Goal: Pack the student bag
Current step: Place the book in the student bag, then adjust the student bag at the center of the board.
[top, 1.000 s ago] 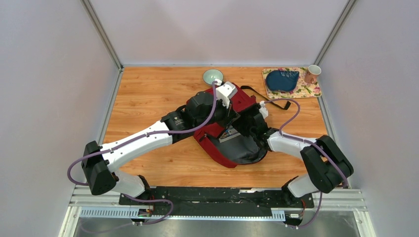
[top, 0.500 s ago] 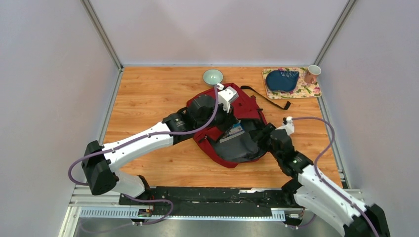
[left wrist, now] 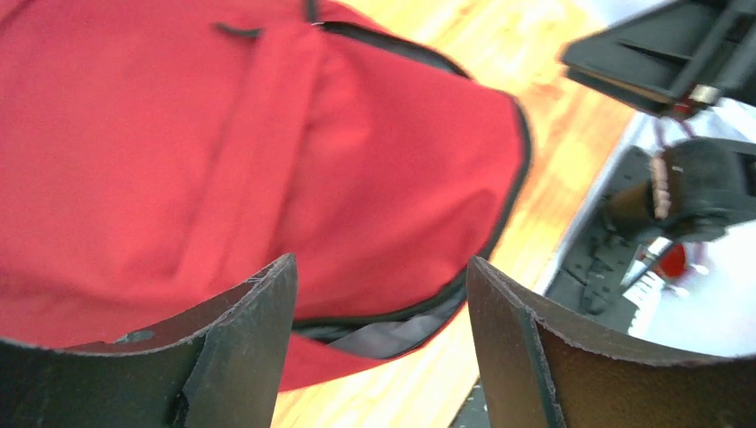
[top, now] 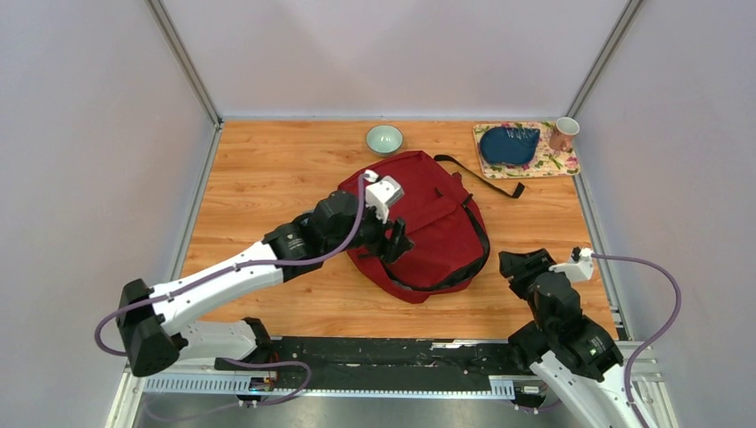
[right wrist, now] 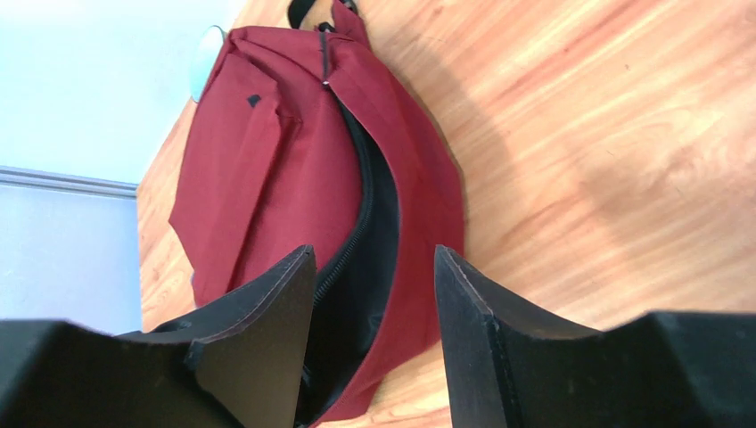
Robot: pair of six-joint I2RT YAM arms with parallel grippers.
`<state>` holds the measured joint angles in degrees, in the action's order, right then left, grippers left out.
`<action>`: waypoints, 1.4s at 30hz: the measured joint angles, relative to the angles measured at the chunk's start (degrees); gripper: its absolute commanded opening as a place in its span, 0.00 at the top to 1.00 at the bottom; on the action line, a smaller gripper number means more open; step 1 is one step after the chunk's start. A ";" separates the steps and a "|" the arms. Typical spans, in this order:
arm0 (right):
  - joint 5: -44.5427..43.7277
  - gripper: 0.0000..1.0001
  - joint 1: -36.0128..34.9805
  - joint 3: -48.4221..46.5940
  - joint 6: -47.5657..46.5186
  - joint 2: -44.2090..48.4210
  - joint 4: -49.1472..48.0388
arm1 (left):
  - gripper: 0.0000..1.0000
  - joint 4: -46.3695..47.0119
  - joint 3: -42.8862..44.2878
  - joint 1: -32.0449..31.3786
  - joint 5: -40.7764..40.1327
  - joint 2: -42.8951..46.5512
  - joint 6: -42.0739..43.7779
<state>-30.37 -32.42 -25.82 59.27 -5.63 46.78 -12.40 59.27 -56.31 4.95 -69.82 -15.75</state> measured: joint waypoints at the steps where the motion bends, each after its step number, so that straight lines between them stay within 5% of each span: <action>1: -0.24 0.45 0.00 -0.33 0.31 0.50 1.60 | 0.23 -0.13 -1.27 0.28 -1.53 1.73 -0.07; 8: 1.44 0.46 0.04 -5.01 -1.36 -2.27 4.15 | 0.23 0.83 -14.58 12.96 -6.71 9.27 -5.79; 14: 13.57 0.46 0.07 -10.10 -5.97 -14.05 -4.57 | 0.23 0.90 -21.88 20.06 -5.84 8.70 -12.02; 23: 26.29 0.46 0.04 -11.98 -9.79 -20.87 -10.51 | 0.26 7.78 -24.72 27.02 -1.33 2.25 -19.41; 32: 30.18 0.45 0.04 -14.03 -10.51 -20.79 -11.10 | 0.30 13.27 -24.37 29.33 3.17 -9.42 -23.12; 35: 30.51 0.45 0.04 -14.03 -10.56 -20.90 -11.13 | 0.38 15.30 -24.20 29.44 4.26 -12.83 -24.26; 38: 31.06 0.44 0.04 -14.03 -10.71 -21.51 -11.37 | 0.67 17.46 -23.82 29.79 5.66 -15.91 -25.53; 40: 31.69 0.44 0.04 -14.03 -10.91 -22.49 -11.87 | 0.97 18.95 -23.30 29.97 6.45 -17.81 -26.12; 42: 32.96 0.44 0.04 -14.03 -11.21 -24.15 -12.50 | 1.00 20.68 -23.08 30.25 7.50 -19.19 -26.93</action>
<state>2.59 -32.38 -39.86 48.05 -29.78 34.28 8.27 36.18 -26.06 12.45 -89.01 -42.68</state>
